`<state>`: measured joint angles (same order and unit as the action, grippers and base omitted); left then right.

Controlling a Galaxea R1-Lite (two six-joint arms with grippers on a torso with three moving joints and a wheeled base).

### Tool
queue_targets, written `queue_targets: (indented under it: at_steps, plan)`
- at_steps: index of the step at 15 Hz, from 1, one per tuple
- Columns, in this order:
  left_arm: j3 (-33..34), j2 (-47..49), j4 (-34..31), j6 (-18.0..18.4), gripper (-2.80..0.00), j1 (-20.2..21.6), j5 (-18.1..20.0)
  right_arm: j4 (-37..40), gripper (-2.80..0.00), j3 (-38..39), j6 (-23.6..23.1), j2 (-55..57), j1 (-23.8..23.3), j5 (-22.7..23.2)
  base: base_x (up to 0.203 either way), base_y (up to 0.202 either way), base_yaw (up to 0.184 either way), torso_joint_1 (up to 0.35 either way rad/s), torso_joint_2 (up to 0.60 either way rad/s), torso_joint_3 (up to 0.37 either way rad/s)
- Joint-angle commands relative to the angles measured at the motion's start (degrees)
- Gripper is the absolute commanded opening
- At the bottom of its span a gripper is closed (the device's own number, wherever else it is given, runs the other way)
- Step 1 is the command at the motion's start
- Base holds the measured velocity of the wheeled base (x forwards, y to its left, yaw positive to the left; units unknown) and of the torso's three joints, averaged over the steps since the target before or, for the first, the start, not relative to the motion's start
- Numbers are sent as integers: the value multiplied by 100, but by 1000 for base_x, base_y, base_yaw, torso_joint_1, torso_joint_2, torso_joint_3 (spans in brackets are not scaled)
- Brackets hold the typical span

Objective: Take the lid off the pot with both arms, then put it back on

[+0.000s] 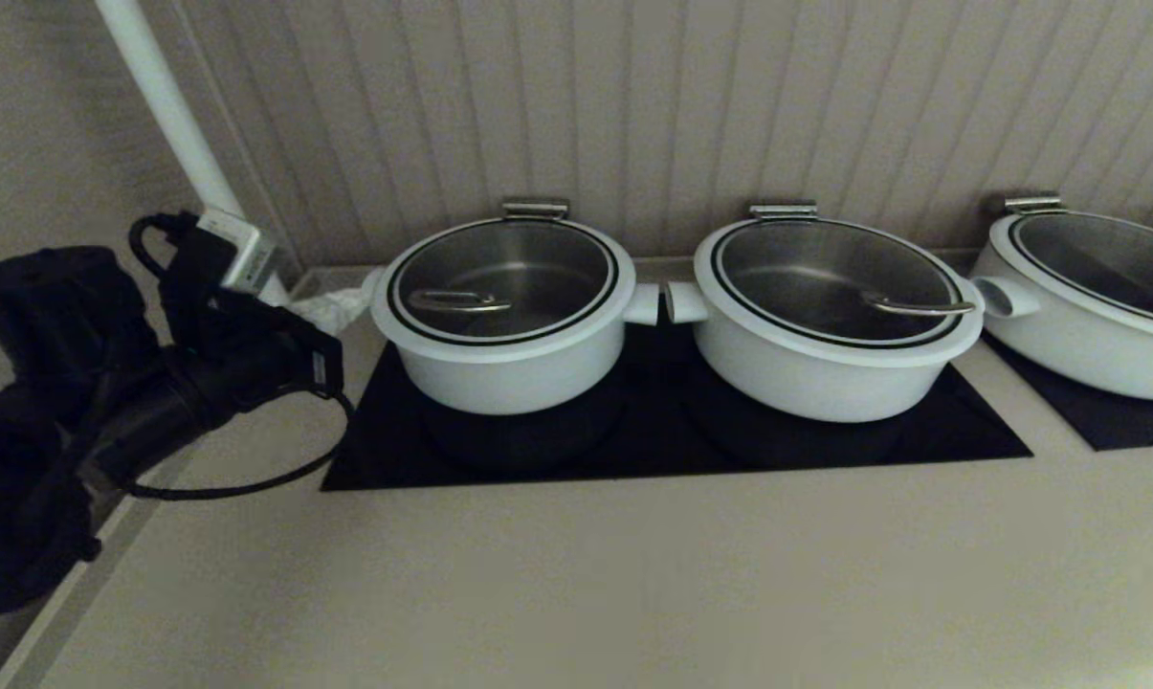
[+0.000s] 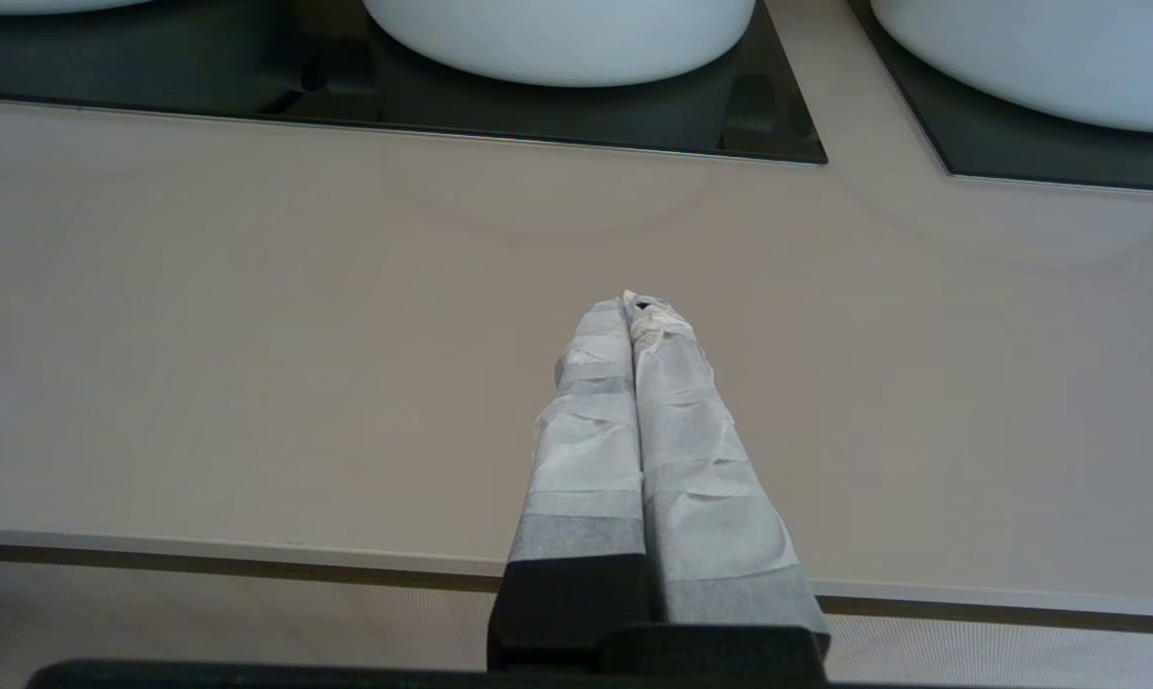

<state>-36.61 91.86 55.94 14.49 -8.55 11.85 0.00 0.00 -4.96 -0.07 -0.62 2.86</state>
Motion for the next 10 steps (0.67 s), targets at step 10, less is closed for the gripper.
queue_targets:
  at_steps: [10]
  plan:
    - [1417,-3165,-165,13,-280,-67,5,0,-280,0,-5,7,1,4,0,0,0,0,0,0]
